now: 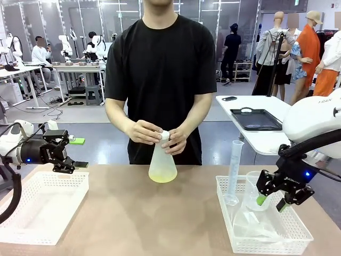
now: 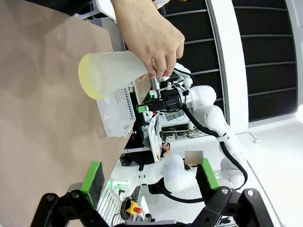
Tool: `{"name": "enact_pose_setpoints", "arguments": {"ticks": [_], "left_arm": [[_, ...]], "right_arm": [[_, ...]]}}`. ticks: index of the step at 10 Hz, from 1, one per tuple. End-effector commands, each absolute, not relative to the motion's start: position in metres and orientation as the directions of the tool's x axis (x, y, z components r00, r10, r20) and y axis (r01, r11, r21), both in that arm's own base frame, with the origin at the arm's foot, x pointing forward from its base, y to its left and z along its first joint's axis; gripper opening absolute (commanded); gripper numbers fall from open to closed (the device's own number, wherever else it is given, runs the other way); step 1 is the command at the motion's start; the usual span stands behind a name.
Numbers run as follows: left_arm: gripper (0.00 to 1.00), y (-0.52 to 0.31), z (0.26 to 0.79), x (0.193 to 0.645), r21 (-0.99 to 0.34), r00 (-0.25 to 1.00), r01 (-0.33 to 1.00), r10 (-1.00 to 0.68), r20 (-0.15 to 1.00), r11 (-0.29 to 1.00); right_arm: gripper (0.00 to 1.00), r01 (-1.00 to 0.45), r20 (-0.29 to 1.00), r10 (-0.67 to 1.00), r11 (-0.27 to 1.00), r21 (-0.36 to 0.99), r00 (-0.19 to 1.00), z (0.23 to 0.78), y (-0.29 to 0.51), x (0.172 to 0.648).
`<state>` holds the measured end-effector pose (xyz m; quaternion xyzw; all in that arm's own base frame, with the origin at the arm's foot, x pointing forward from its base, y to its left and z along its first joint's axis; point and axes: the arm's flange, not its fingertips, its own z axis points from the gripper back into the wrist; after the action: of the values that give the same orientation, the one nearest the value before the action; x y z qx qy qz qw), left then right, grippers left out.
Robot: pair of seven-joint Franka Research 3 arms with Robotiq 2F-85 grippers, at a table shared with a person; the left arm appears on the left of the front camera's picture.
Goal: Prepare the solutions needed for the experiment.
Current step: When the human places the Big flask in the center of the table, pick up the Big flask and place it in the left Organizing basket.
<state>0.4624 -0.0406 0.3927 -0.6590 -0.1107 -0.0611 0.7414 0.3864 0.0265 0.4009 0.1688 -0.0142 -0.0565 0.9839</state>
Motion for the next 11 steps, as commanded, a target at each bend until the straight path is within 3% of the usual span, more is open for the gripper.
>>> {"name": "enact_pose_setpoints", "arguments": {"ticks": [1, 2, 7, 11], "left_arm": [[1.0, -0.041, 0.393, 0.463, -0.961, 0.966, 0.246, 0.055, 0.254, 0.124], [1.0, -0.041, 0.393, 0.463, -0.961, 0.966, 0.246, 0.055, 0.254, 0.124], [1.0, -0.041, 0.393, 0.463, -0.961, 0.966, 0.246, 0.055, 0.254, 0.124], [1.0, -0.041, 0.393, 0.463, -0.961, 0.966, 0.246, 0.055, 0.254, 0.124]], "right_arm": [[0.62, 0.095, 0.011, -0.105, 0.935, 0.341, 0.994, 0.403, 0.026, 0.384], [0.63, 0.106, 0.009, -0.116, 0.937, 0.334, 0.993, 0.401, 0.026, 0.386], [0.63, 0.064, 0.092, -0.135, 0.838, 0.542, 0.987, 0.426, 0.04, 0.35], [0.63, 0.18, -0.071, -0.214, 0.55, 0.815, 0.974, 0.436, 0.024, 0.354]]}}
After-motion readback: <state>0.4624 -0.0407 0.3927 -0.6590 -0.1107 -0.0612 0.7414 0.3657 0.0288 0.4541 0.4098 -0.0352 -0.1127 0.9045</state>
